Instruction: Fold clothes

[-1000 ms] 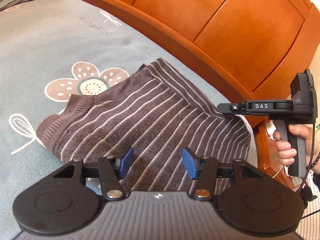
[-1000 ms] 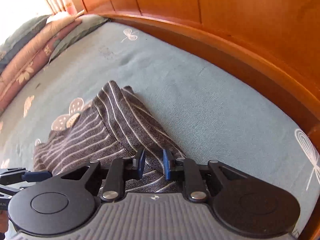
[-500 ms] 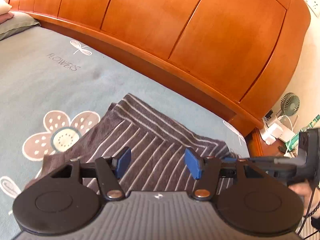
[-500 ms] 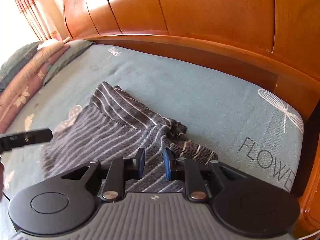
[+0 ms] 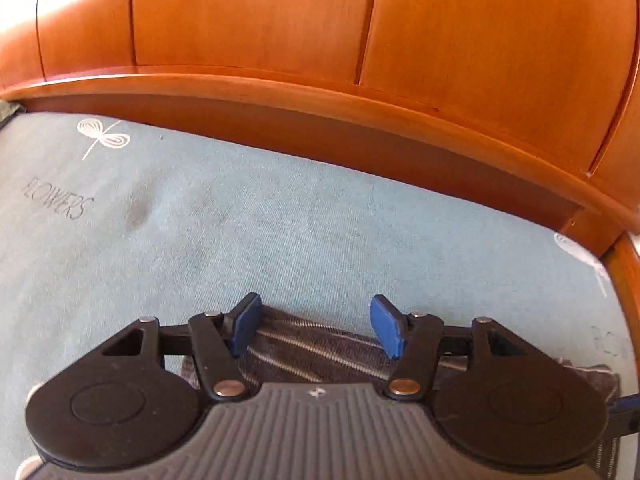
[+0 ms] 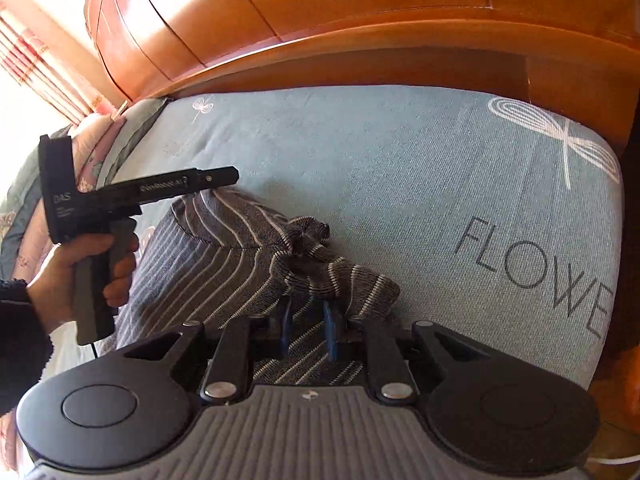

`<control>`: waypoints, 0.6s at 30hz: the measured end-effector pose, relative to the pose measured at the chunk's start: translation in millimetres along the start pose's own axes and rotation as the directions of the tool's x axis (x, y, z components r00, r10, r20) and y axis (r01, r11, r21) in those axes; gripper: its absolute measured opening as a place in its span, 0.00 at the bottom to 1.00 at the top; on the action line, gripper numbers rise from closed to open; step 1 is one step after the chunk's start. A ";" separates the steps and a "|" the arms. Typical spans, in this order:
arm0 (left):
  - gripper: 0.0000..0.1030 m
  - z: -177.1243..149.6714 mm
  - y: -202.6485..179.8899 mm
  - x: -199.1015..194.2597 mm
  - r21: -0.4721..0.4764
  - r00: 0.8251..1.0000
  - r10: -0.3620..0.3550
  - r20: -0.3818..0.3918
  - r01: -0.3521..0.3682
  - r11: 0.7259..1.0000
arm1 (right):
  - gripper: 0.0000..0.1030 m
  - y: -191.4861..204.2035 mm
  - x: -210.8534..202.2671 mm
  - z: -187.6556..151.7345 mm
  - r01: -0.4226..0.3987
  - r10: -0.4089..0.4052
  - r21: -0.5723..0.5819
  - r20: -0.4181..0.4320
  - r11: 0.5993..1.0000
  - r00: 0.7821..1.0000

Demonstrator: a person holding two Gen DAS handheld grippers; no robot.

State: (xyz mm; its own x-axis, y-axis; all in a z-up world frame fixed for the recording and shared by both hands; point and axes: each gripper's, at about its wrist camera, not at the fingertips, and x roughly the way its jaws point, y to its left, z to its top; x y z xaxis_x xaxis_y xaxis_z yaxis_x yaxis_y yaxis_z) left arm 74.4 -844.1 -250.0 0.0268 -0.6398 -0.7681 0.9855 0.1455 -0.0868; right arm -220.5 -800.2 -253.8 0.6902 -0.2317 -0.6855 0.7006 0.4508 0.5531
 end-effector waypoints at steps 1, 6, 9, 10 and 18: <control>0.58 1.7 0.9 -2.9 -0.016 1.000 -0.005 0.001 0.005 1.000 | 0.18 0.7 -4.8 1.0 -0.022 0.021 0.001 0.016 1.000 1.000; 0.58 4.0 1.8 -39.9 -0.076 0.997 -0.051 0.053 0.055 0.996 | 0.18 22.9 -0.4 8.6 -0.027 0.034 -0.189 0.036 0.982 0.999; 0.58 -5.5 -8.2 -69.9 -0.075 0.992 -0.102 0.079 0.108 0.991 | 0.15 10.6 19.3 11.7 0.051 -0.047 -0.197 0.025 0.979 0.999; 0.58 -9.5 -12.8 -75.8 -0.070 0.988 -0.137 0.074 0.142 0.987 | 0.15 4.1 20.1 12.8 0.043 -0.040 -0.166 0.023 0.985 0.999; 0.60 -36.0 -54.3 -50.0 0.053 0.963 -0.266 -0.040 0.268 0.962 | 0.19 -19.6 -11.7 11.2 0.130 -0.127 -0.044 0.054 0.991 0.990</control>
State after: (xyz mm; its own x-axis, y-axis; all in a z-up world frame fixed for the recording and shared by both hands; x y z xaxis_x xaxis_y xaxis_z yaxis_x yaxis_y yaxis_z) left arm 13.5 -792.9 -229.7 -0.2431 -0.6248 -0.7420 0.9641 -0.0714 -0.2558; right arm -240.3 -816.0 -251.3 0.6042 -0.3331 -0.7238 0.7754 0.4548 0.4380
